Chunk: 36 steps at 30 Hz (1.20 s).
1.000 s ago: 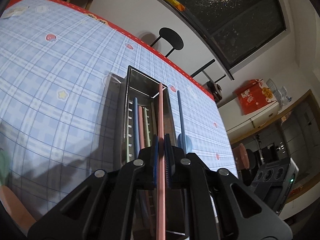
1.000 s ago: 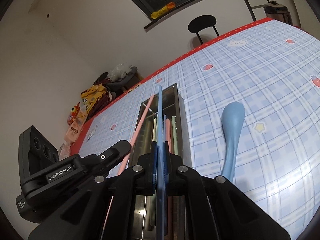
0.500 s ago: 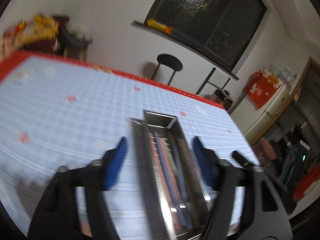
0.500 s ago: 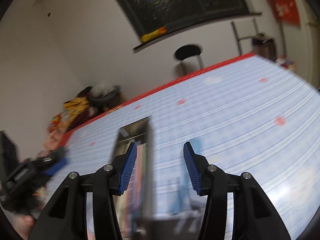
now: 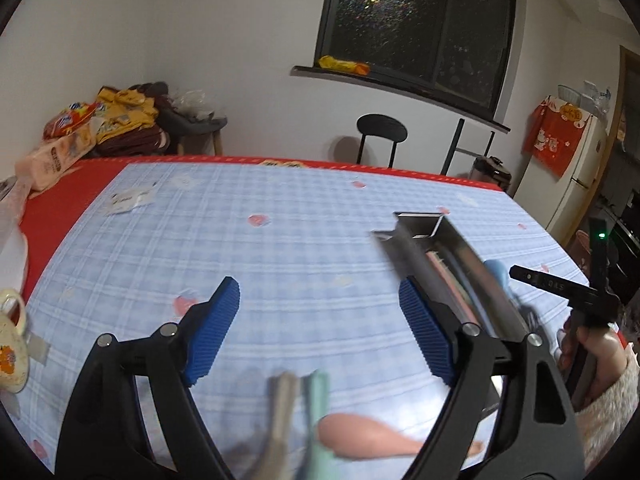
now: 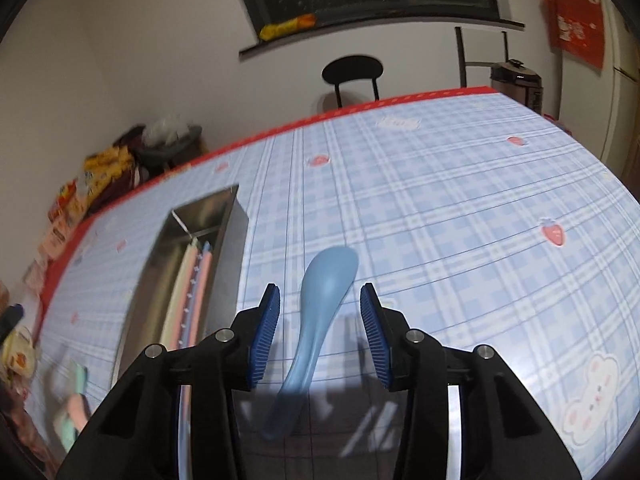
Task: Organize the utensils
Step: 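Grasp the blue spoon with the right tool while the left tool grasps the beige spoon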
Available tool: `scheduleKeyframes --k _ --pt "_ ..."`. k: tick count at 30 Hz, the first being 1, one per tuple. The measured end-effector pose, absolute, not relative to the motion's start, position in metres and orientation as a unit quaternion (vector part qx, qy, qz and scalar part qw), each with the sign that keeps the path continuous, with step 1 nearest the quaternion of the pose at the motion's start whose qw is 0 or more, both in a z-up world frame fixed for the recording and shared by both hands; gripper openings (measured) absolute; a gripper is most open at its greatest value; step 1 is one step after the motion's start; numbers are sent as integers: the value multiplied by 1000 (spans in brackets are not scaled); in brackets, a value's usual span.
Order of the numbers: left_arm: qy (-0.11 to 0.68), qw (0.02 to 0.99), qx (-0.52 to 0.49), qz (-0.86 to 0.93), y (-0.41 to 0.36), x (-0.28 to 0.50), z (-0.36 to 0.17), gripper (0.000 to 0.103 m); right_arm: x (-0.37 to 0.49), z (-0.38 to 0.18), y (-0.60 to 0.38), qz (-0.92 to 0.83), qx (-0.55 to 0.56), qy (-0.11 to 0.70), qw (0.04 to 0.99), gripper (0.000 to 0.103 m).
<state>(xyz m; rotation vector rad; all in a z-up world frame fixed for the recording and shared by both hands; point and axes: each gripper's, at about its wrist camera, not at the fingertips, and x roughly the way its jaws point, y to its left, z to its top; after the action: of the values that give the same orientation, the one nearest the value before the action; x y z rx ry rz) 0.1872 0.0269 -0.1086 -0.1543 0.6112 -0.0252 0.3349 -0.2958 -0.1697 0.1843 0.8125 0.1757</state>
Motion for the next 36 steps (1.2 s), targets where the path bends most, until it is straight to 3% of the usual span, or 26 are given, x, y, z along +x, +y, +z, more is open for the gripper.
scheduleKeyframes --k 2,8,10,15,18,31,34,36 --pt "310 946 -89 -13 41 179 -113 80 341 -177 -292 84 81 414 902 32" --pt "349 929 -120 -36 66 155 -129 75 343 -181 -293 77 83 424 898 32" --pt "367 923 -109 -47 66 145 -138 68 342 -181 -288 72 67 425 900 32" --pt "403 912 -51 -52 50 134 -159 63 342 -181 -277 73 33 427 901 32" --pt "427 902 -29 -57 42 134 -171 51 341 -180 -277 79 29 428 900 32" --pt "460 885 62 -46 30 119 -185 49 338 -181 -278 91 31 428 899 32" --pt "461 883 82 -38 30 120 -186 36 339 -180 -276 91 31 428 899 32" --pt "457 883 101 -30 29 121 -185 34 338 -180 -276 91 31 428 899 32"
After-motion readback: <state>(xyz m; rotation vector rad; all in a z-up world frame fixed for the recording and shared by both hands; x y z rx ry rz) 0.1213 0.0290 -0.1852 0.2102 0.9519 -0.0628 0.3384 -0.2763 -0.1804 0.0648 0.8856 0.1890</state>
